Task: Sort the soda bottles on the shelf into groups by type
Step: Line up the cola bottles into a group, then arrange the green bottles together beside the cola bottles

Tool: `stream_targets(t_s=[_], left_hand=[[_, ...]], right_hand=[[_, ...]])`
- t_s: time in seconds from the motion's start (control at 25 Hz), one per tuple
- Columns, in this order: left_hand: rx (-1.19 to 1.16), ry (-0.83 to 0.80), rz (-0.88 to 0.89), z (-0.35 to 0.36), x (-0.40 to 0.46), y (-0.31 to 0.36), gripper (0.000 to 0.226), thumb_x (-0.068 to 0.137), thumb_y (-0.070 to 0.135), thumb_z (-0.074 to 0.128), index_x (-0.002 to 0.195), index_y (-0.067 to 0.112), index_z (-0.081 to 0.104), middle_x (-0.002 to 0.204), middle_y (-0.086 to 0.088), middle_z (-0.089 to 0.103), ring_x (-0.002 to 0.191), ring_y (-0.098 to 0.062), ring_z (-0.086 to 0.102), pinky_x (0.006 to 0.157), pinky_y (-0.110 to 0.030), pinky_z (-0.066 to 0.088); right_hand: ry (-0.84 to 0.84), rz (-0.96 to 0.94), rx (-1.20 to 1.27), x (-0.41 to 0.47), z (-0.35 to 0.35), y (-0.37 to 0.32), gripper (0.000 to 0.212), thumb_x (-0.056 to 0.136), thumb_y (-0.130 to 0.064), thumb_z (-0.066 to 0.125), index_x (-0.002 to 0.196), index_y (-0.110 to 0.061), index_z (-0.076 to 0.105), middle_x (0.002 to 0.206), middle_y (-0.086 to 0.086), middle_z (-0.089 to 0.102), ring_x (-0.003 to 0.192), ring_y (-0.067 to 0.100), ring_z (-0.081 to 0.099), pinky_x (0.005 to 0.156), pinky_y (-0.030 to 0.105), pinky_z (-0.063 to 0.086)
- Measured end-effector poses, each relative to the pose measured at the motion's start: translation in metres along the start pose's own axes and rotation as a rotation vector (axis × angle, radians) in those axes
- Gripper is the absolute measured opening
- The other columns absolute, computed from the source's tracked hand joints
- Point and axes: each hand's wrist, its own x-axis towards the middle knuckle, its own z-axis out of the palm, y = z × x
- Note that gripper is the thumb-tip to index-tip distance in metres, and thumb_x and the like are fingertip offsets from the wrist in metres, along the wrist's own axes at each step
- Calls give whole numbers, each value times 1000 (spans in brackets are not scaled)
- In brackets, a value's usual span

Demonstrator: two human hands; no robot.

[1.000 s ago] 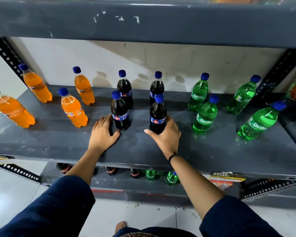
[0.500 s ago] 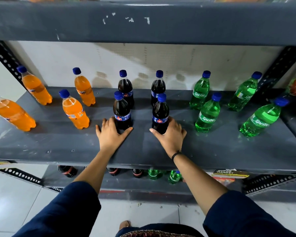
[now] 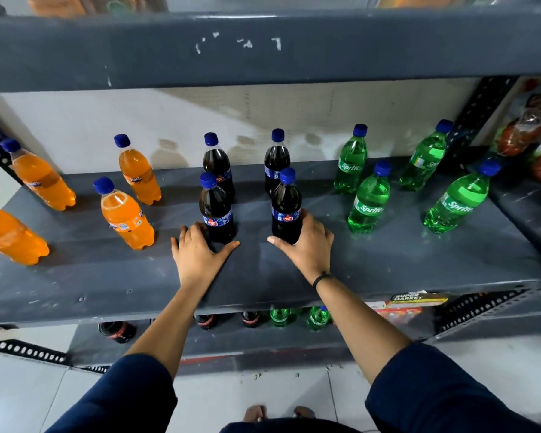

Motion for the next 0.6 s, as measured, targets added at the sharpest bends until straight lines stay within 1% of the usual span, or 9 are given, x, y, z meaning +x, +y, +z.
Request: stream_targets(t_s=[0.08, 0.12, 0.2, 0.28, 0.36, 0.44, 0.48, 0.56, 0.6], left_hand=[[-117, 26, -1, -6, -11, -3, 67, 63, 49, 79, 106, 4, 52, 108, -17, 60, 109, -37, 52, 96, -49, 41], [-180, 53, -13, -8, -19, -4, 61, 64, 43, 81, 103, 4, 53, 103, -17, 60, 104, -36, 53, 92, -48, 43], [-290, 93, -40, -8, -37, -1, 46, 69, 33, 79, 97, 6, 54, 98, -14, 58, 100, -35, 52, 90, -45, 42], [-373, 77, -62, -4, -55, 11, 32, 74, 27, 76, 92, 11, 55, 92, -8, 57, 96, -33, 53, 87, -42, 42], [-425, -15, 3, 5, -69, 31, 22, 77, 22, 74, 90, 16, 56, 89, -3, 58, 90, -29, 56, 82, -38, 44], [-455, -163, 120, 18, -82, 57, 21, 79, 20, 72, 95, 16, 59, 93, -3, 62, 92, -26, 58, 85, -37, 46], [-461, -229, 170, 26, -86, 71, 25, 79, 19, 72, 101, 15, 60, 98, -5, 63, 96, -25, 58, 88, -38, 47], [-452, -298, 245, 45, -90, 100, 38, 78, 19, 73, 112, 12, 59, 108, -8, 63, 104, -25, 57, 96, -40, 46], [-445, -319, 266, 55, -90, 116, 45, 77, 20, 74, 117, 9, 56, 113, -10, 62, 108, -27, 56, 98, -40, 44]], right_hand=[[-13, 19, 45, -7, -4, 4, 82, 63, -57, 75, 129, -19, 44, 123, 5, 61, 117, 28, 52, 95, 44, 38], [-12, 25, 83, -13, -6, 6, 85, 64, -57, 75, 131, -18, 42, 127, 5, 59, 120, 26, 51, 97, 43, 39], [29, 56, 179, -25, -14, 14, 83, 64, -58, 75, 131, -20, 43, 128, 2, 58, 120, 20, 49, 100, 36, 40], [116, 100, 274, -36, -23, 21, 71, 65, -58, 74, 123, -24, 50, 117, -4, 61, 114, 14, 52, 97, 27, 41], [259, 162, 367, -46, -35, 30, 53, 69, -55, 72, 110, -25, 56, 103, -8, 61, 103, 14, 57, 91, 28, 45], [442, 227, 454, -50, -53, 43, 35, 75, -45, 72, 100, -24, 58, 95, -7, 60, 95, 18, 60, 86, 27, 48], [534, 262, 494, -50, -64, 51, 29, 77, -36, 73, 98, -23, 58, 95, -5, 60, 94, 20, 60, 85, 23, 48], [664, 338, 532, -45, -87, 72, 29, 79, -23, 74, 103, -17, 58, 99, 1, 59, 98, 25, 60, 85, 17, 46], [686, 372, 520, -40, -100, 84, 34, 79, -19, 74, 108, -11, 57, 104, 6, 60, 102, 27, 59, 89, 21, 46]])
